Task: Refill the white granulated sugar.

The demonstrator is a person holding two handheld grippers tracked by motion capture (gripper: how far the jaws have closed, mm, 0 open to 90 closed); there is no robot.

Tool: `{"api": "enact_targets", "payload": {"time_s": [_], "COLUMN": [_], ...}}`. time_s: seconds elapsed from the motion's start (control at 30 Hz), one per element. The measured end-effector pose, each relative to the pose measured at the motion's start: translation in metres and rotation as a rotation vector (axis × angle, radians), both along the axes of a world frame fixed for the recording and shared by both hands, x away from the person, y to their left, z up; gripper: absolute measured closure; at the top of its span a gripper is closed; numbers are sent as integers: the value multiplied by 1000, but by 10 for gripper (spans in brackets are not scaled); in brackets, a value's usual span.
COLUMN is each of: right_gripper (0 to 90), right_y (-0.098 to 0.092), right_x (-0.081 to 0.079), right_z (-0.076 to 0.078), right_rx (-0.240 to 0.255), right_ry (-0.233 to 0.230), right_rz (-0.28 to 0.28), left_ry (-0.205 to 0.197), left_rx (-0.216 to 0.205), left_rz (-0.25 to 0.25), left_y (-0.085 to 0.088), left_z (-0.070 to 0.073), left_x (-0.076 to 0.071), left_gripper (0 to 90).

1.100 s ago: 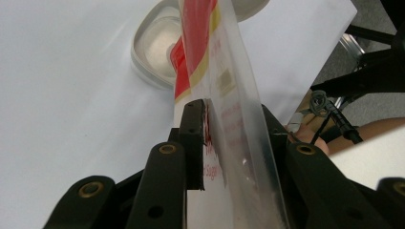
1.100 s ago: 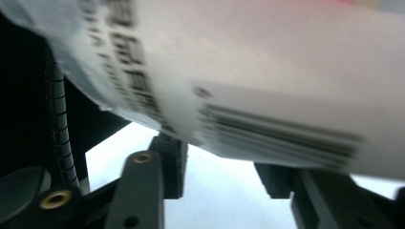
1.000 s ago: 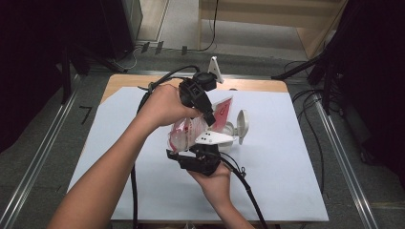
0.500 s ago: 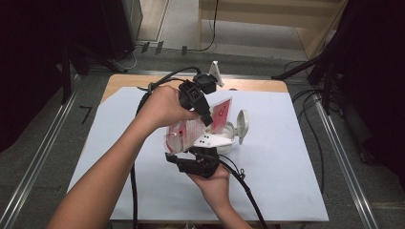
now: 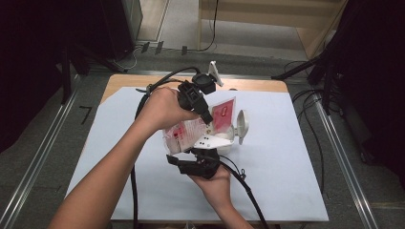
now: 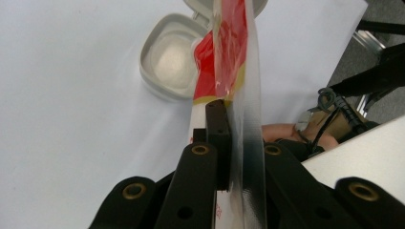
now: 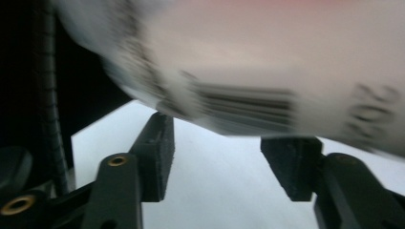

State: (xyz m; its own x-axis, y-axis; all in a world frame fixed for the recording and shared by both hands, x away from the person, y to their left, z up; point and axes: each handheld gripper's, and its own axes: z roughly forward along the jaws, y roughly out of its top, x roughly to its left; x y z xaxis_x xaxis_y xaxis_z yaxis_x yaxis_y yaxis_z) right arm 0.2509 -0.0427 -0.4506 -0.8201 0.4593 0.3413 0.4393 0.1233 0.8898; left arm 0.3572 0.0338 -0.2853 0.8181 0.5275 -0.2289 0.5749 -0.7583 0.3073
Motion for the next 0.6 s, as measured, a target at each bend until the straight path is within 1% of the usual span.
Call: {"api": "enact_targets", "payload": {"time_s": [0.03,0.07,0.1,0.13,0.17,0.2,0.3,0.37,0.43,0.47,0.5,0.53,0.57,0.6], "right_gripper": [433,402,394,399,412,418,443,453,457,458,459,460,460,460], "right_y": [0,0,0,0,0,0,0,1,1,0,0,-1,0,-1], "right_x": [0,0,0,0,1,1,2,1,2,2,2,3,3,3], "right_z": [1,2,2,2,2,2,0,-2,-5,-7,-9,-10,-12,-13], "right_rx": [7,11,13,17,21,18,7,-17,-24,-32,-32,-37,-39,-46], "right_ry": [-4,2,2,3,8,12,7,-3,3,-3,6,6,10,10], "right_rz": [-1,-6,-13,-24,-31,-46,-65,-86,-84,-86,-82,-81,-79,-79], "left_ry": [-5,-2,-1,9,-8,-9,-14,-12,-23,-14,-11,-14,-15,-20], "left_rx": [-17,-33,-41,-47,-57,-58,-89,-93,-94,-96,-97,-94,-89,-94], "left_rz": [2,11,14,13,18,16,38,48,63,66,69,73,65,71], "left_y": [1,2,3,4,5,6,10,14,18,20,21,22,23,24], "left_z": [1,1,2,3,2,3,1,-1,-3,-6,-7,-8,-9,-10], "left_x": [0,-1,-2,-2,-5,-6,-9,-9,-8,-7,-7,-7,-7,-8], "left_gripper": [900,900,900,900,900,900,899,890,885,884,883,883,884,884]}}
